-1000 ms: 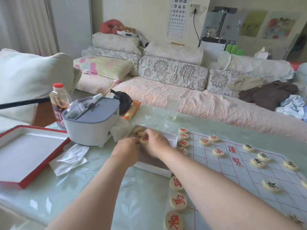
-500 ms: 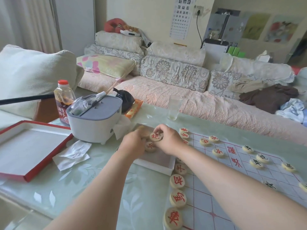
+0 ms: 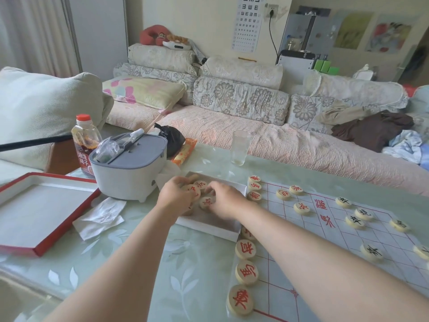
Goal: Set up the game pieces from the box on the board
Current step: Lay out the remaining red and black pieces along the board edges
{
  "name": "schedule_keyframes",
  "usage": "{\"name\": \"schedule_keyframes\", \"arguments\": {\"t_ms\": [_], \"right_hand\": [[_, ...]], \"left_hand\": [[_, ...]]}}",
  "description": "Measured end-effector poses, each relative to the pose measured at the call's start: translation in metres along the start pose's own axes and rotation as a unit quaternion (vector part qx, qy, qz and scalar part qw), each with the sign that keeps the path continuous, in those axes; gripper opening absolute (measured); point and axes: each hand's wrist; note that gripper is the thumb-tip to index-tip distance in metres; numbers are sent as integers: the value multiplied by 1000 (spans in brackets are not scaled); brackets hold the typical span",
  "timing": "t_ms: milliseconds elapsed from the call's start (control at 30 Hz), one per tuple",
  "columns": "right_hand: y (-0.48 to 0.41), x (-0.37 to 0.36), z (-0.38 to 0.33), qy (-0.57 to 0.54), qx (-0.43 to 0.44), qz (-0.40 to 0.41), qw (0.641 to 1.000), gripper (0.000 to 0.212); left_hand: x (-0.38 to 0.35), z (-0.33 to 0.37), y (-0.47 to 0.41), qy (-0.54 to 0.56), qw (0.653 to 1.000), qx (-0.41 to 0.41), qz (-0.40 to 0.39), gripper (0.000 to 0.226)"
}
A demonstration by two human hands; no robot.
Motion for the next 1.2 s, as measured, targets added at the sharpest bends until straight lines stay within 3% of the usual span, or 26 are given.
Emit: {"name": "schedule_keyframes", "arguments": {"t_ms": [167,400,567,933,1200], "right_hand": [[0,-10,0,47,8,12,999,21],[30,20,17,30,7,59,998,24],[85,60,65,0,-25,108,994,24],[181,59,163,-58,-134,121,982,24],[181,36,183,-46,-131,115,984,25]], "left_hand": [[-2,3,-1,-27,999,-11,-13,23],[-18,16,10,-71,996,-54,-19,23],[-54,39,33,-119,985,-99,-71,13],[-162,52,81,-297,910,-132,-256,19],[-190,34,80,-409,852,-134,-298,24]]}}
Point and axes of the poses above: each hand's wrist, its own y-axis away from the middle knuckle, its own x-axis out of the back of the hand, z = x × y, and after that the axes turned 11 degrees about -z, right-handed
